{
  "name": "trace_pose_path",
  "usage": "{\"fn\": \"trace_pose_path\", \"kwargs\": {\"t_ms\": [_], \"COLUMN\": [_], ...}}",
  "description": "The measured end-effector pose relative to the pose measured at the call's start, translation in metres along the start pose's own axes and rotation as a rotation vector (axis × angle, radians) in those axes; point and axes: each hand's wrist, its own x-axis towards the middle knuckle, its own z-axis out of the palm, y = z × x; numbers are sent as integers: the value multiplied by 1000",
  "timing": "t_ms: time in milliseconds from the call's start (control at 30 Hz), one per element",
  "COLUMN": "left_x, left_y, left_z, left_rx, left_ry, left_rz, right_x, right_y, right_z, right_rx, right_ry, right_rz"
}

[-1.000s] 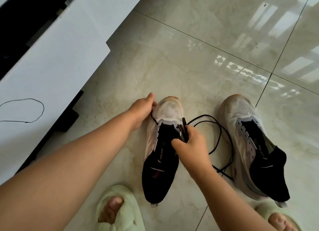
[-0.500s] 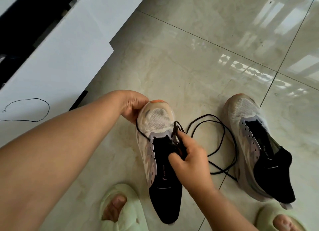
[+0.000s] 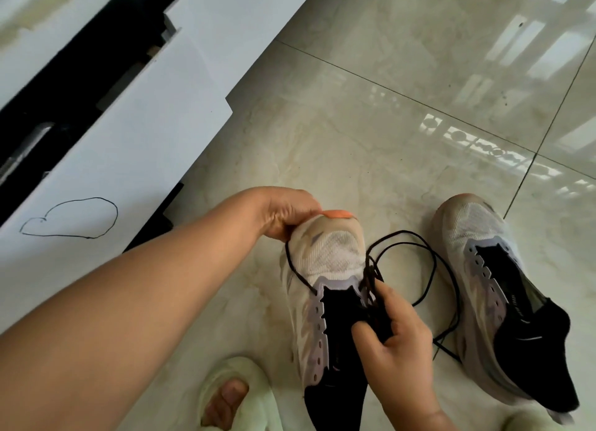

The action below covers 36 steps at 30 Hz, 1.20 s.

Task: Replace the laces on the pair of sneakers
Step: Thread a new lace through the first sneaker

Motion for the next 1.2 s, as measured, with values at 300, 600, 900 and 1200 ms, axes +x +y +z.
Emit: {"fn": "trace_pose_path", "kwargs": {"t_ms": [300,600,900,1200], "left_x": [-30,-46,-55,-67], "left_y": [9,14,22,36], "left_z": [13,18,24,31], "left_rx": [-65,148,390,468], "left_ry": [65,157,307,315], "left_rz": [449,559,451,334], "right_x": [-2,4,3,5], "right_y": [-12,-19,-23,-27], "right_z": [-10,-12,-17,-15], "right_rx": [88,-73,-163,-177], "right_ry": [168,186,189,195], "right_rz": [-74,-118,-111,-134]}}
